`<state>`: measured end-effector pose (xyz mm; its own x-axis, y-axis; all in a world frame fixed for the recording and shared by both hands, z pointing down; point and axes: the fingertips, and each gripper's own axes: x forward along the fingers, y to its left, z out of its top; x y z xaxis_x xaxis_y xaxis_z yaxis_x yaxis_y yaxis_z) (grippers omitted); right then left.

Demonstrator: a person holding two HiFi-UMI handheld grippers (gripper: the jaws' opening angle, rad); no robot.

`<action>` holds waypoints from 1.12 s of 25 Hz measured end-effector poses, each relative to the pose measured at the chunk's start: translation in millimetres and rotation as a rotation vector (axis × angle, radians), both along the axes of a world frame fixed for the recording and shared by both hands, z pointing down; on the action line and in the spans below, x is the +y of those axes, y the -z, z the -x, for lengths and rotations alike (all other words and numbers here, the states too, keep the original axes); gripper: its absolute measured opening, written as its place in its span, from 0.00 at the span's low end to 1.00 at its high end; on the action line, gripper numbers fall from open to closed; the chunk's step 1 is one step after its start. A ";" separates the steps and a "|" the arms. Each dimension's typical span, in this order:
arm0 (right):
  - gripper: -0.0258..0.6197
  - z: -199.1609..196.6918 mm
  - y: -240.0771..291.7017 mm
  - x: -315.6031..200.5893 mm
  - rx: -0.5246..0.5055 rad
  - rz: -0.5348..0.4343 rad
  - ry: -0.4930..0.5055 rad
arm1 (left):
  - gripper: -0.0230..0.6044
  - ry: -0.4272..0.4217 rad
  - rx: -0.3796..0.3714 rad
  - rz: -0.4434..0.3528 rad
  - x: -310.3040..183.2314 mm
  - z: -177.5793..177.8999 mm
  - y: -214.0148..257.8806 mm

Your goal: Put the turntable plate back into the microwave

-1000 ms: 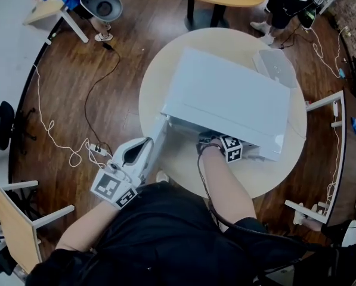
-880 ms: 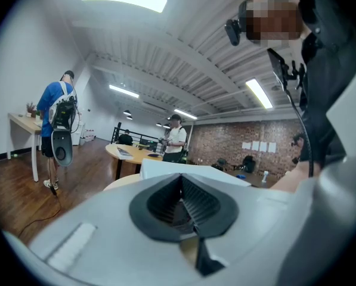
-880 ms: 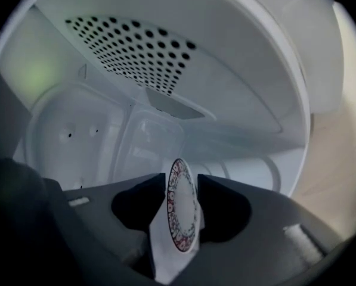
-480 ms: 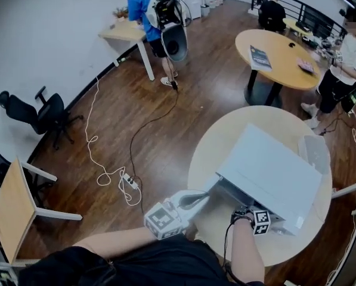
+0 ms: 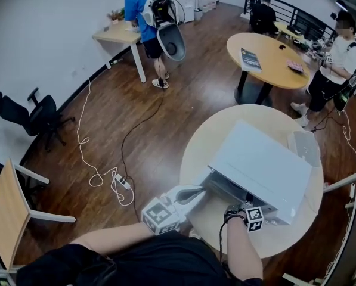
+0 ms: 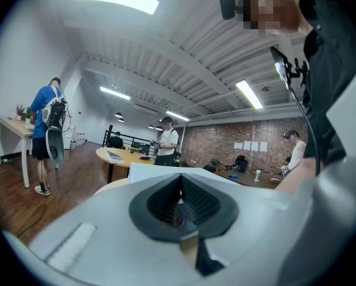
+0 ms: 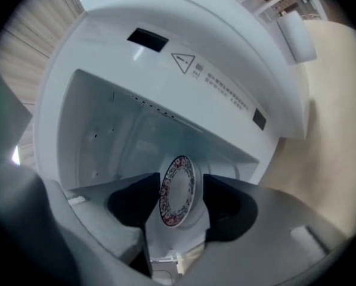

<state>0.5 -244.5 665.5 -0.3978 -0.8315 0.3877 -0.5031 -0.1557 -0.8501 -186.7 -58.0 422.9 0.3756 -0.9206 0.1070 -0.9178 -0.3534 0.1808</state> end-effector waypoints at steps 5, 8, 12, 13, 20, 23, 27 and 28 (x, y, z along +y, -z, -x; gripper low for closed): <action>0.38 -4.7 9.7 21.5 -0.008 -0.055 0.018 | 0.04 -0.017 0.012 -0.025 15.6 -2.9 7.7; 0.38 12.3 21.0 28.0 -0.010 -0.071 0.064 | 0.04 0.004 0.020 -0.058 15.4 7.2 19.4; 0.38 9.6 26.6 46.0 0.018 -0.040 0.092 | 0.04 -0.010 0.032 -0.056 15.9 1.6 26.7; 0.38 6.2 29.4 49.5 0.023 -0.043 0.095 | 0.04 -0.017 0.035 -0.055 15.8 -1.4 27.1; 0.38 -8.7 53.9 56.1 0.090 -0.124 0.152 | 0.04 -0.045 0.038 -0.040 7.9 -11.8 21.9; 0.38 -23.5 60.3 65.0 0.125 -0.144 0.174 | 0.04 -0.056 0.043 -0.018 4.7 -23.0 14.6; 0.38 -41.3 64.6 82.6 0.204 -0.171 0.224 | 0.04 -0.081 0.044 0.017 -1.3 -36.6 4.5; 0.38 -45.1 67.1 87.0 0.227 -0.185 0.240 | 0.04 -0.084 0.047 0.019 -1.8 -38.9 3.6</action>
<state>45.6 -157.5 598.4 -0.5110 -0.7893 0.3404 -0.6855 0.1352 -0.7154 -147.8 -59.8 419.3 0.4568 -0.8834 0.1044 -0.8752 -0.4253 0.2307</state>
